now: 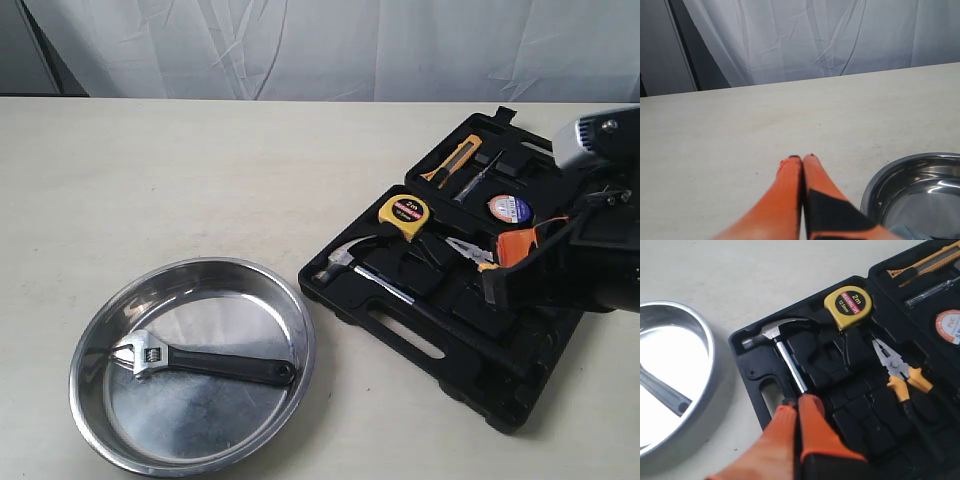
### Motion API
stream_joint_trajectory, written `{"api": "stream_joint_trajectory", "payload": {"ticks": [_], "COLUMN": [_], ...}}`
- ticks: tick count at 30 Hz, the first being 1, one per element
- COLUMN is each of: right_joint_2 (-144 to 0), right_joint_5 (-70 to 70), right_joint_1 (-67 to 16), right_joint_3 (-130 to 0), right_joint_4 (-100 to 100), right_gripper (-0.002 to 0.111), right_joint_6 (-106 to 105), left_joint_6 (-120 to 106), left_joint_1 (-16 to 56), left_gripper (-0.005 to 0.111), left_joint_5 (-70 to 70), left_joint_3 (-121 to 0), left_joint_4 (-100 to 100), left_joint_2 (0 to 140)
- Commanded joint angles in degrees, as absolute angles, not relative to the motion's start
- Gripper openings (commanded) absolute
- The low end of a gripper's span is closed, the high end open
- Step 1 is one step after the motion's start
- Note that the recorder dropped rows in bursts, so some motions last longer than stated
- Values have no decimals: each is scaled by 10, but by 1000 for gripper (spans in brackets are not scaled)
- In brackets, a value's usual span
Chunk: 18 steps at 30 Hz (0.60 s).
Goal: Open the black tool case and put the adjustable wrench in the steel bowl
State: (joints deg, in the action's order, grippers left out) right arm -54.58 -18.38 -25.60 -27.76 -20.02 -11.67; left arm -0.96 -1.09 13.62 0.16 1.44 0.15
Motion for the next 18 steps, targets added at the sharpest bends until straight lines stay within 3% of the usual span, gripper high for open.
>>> {"api": "stream_joint_trajectory", "payload": {"ticks": [1, 11, 18], "right_joint_2": [-489, -238, -173], "right_joint_5": [-184, -176, -260], "right_joint_1": [-253, -100, -86], "right_joint_3": [-276, -276, -269], "right_joint_4": [-195, -140, -119], "right_gripper": [-1, -1, -1], "right_joint_6": [-117, -120, -120], "left_joint_6": [-6, -6, -6], "left_joint_1": [-11, -11, -11], "left_gripper": [0, 0, 0], "left_joint_5": [132, 132, 132], "left_joint_3": [0, 0, 0], "left_joint_4": [17, 17, 17], "left_joint_2": [0, 0, 0]}}
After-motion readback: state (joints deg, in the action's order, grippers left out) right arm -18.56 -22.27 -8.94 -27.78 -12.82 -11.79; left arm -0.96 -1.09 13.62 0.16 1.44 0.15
